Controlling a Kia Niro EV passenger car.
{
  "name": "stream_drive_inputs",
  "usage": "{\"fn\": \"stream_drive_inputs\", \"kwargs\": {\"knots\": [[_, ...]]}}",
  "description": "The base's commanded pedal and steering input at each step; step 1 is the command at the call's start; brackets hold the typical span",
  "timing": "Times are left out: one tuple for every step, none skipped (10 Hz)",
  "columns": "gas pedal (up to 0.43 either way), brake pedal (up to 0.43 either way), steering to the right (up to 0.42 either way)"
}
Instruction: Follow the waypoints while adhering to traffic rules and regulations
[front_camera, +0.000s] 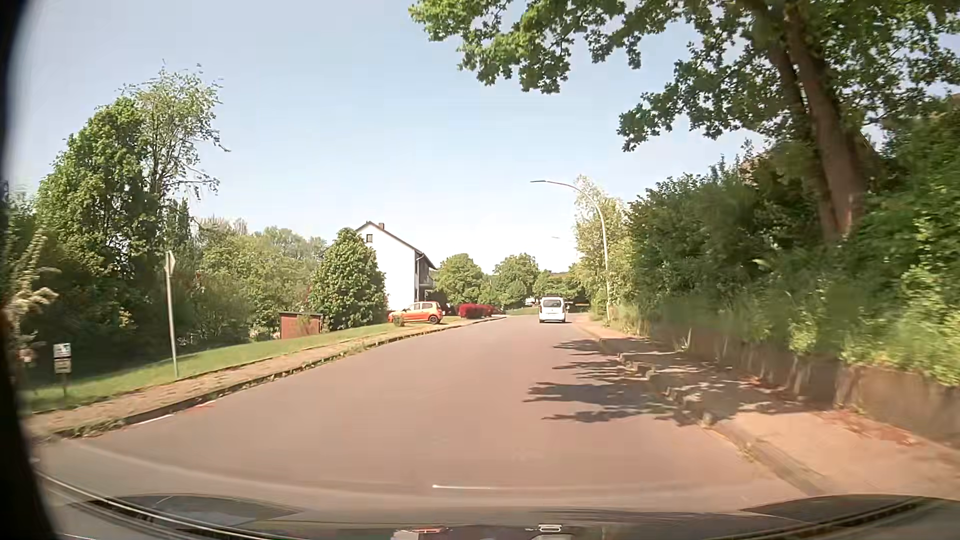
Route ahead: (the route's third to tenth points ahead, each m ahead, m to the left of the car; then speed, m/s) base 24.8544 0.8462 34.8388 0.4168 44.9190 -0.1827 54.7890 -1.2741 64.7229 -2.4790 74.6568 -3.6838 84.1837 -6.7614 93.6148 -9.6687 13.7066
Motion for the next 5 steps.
{"fn": "stream_drive_inputs", "kwargs": {"knots": [[0.197,0.000,0.011],[0.197,0.000,0.011],[0.197,0.000,0.010],[0.197,0.000,0.011],[0.197,0.000,0.011]]}}
